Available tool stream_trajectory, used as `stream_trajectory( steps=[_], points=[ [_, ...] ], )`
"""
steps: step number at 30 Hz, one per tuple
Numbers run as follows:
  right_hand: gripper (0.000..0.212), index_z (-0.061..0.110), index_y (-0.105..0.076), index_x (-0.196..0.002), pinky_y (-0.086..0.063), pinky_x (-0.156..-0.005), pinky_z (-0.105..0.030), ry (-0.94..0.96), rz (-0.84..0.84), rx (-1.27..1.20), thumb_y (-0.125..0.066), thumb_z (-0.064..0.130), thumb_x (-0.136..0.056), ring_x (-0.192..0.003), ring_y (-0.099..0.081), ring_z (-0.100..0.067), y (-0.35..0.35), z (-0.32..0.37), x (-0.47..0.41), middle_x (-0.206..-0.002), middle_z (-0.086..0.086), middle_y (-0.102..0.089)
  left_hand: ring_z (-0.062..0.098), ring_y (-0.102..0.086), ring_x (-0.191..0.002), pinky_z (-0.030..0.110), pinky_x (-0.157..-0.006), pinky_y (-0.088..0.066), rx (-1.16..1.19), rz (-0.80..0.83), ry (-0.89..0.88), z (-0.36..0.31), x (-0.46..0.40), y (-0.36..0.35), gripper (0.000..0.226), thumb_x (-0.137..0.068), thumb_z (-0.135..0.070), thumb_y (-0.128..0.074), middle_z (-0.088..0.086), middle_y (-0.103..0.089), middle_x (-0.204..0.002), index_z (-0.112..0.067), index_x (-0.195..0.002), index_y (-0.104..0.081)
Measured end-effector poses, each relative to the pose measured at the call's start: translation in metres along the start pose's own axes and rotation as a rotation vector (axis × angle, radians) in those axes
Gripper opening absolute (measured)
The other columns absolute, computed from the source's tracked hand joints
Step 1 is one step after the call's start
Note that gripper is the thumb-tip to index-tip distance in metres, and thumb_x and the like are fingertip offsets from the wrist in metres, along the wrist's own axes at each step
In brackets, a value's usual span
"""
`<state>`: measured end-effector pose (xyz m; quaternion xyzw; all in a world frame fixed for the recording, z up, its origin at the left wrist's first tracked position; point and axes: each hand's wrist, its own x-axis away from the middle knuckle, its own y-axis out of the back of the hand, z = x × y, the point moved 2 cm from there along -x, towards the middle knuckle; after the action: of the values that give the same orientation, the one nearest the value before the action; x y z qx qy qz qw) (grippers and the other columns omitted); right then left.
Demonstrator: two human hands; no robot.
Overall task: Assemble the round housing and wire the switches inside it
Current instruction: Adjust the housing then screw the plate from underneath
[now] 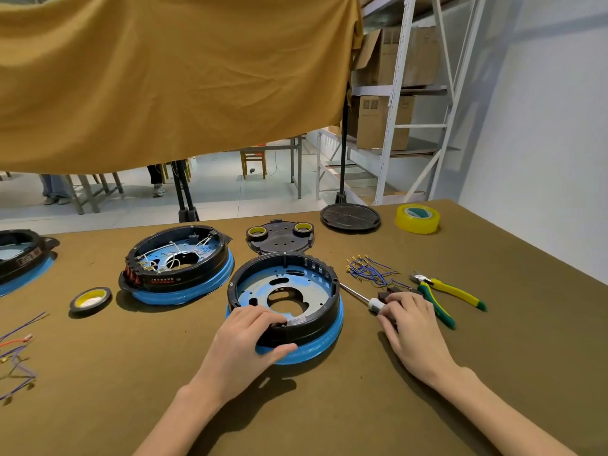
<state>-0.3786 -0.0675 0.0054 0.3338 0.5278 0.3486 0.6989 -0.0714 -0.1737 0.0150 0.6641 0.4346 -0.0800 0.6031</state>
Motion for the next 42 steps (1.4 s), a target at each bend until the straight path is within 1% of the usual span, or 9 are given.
stream_trajectory(
  steps=[4, 8, 13, 19, 22, 24, 27, 33, 42],
  points=[
    [0.005, 0.030, -0.060, -0.105, -0.051, -0.072, -0.033, -0.083, 0.079, -0.346, -0.056, 0.027, -0.105, -0.075, -0.061, -0.007, 0.004, 0.019, -0.011, -0.080, 0.013, -0.066, 0.006, -0.061, -0.099, 0.026, -0.088, -0.052, 0.001, 0.003, 0.039, -0.002, -0.008, -0.002, 0.053, -0.085, -0.062, -0.065, -0.011, -0.071, -0.104, -0.021, -0.119, -0.069],
    [0.010, 0.030, -0.060, -0.108, -0.054, -0.076, -0.027, -0.088, 0.114, -0.586, -0.056, 0.021, -0.105, -0.087, -0.066, -0.010, 0.002, 0.043, -0.016, -0.088, 0.012, -0.069, 0.002, -0.058, -0.095, 0.026, -0.085, -0.053, 0.023, 0.010, 0.052, 0.001, -0.007, -0.001, 0.050, -0.081, -0.061, -0.065, -0.012, -0.072, -0.101, -0.022, -0.113, -0.071],
    [0.019, 0.030, -0.064, -0.101, -0.045, -0.063, -0.014, -0.130, 0.016, -0.710, -0.058, 0.012, -0.103, -0.073, -0.060, -0.004, -0.002, 0.057, -0.028, -0.077, 0.018, -0.063, -0.005, -0.051, -0.091, 0.020, -0.089, -0.042, 0.013, 0.013, 0.011, 0.010, -0.002, 0.012, 0.034, -0.081, -0.058, -0.073, -0.021, -0.065, -0.093, -0.028, -0.098, -0.069],
    [0.017, 0.015, -0.072, -0.106, -0.045, -0.080, -0.006, -0.049, -0.159, -0.658, -0.062, 0.004, -0.098, -0.095, -0.061, 0.005, -0.004, 0.076, -0.058, -0.095, 0.012, -0.068, 0.003, -0.056, -0.088, 0.022, -0.085, -0.045, 0.005, -0.049, 0.080, 0.002, 0.003, 0.010, 0.035, -0.082, -0.055, -0.076, -0.015, -0.066, -0.090, -0.023, -0.094, -0.074],
    [0.017, 0.017, -0.073, -0.107, -0.047, -0.081, -0.008, 0.015, -0.097, -0.646, -0.062, 0.007, -0.099, -0.096, -0.062, 0.003, -0.017, 0.093, -0.072, -0.096, 0.013, -0.068, 0.003, -0.058, -0.088, 0.022, -0.083, -0.048, 0.012, -0.060, 0.088, -0.022, -0.006, -0.009, 0.034, -0.081, -0.052, -0.076, -0.012, -0.068, -0.091, -0.022, -0.096, -0.074],
    [0.018, 0.021, -0.072, -0.105, -0.047, -0.079, -0.009, 0.033, -0.011, -0.646, -0.061, 0.008, -0.100, -0.093, -0.064, 0.002, -0.026, 0.096, -0.077, -0.094, 0.016, -0.067, 0.000, -0.057, -0.097, 0.020, -0.095, -0.044, 0.017, -0.016, 0.024, -0.030, -0.008, -0.016, 0.036, -0.090, -0.056, -0.066, -0.014, -0.069, -0.099, -0.024, -0.104, -0.073],
    [0.021, 0.027, -0.068, -0.104, -0.047, -0.077, -0.008, 0.083, 0.065, -0.629, -0.060, 0.008, -0.100, -0.091, -0.065, 0.004, -0.029, 0.084, -0.085, -0.092, 0.023, -0.064, -0.003, -0.053, -0.112, 0.018, -0.107, -0.033, 0.033, -0.048, 0.058, -0.004, -0.002, -0.001, 0.038, -0.097, -0.056, -0.057, -0.017, -0.068, -0.110, -0.026, -0.112, -0.073],
    [0.020, 0.024, -0.069, -0.107, -0.050, -0.077, -0.011, 0.143, 0.178, -0.526, -0.059, 0.008, -0.101, -0.090, -0.066, 0.001, -0.033, 0.077, -0.105, -0.093, 0.017, -0.066, -0.001, -0.053, -0.128, 0.020, -0.113, -0.037, 0.022, -0.074, 0.175, 0.053, 0.008, 0.029, 0.037, -0.096, -0.046, -0.058, -0.014, -0.067, -0.126, -0.022, -0.120, -0.073],
    [0.019, 0.024, -0.069, -0.107, -0.052, -0.073, -0.017, 0.106, 0.148, -0.540, -0.057, 0.010, -0.102, -0.084, -0.064, -0.004, -0.037, 0.076, -0.104, -0.091, 0.019, -0.065, 0.007, -0.066, -0.119, 0.031, -0.103, -0.055, 0.033, -0.134, 0.073, 0.064, 0.018, 0.033, 0.040, -0.092, -0.043, -0.068, -0.002, -0.073, -0.124, -0.013, -0.119, -0.075]
  ],
)
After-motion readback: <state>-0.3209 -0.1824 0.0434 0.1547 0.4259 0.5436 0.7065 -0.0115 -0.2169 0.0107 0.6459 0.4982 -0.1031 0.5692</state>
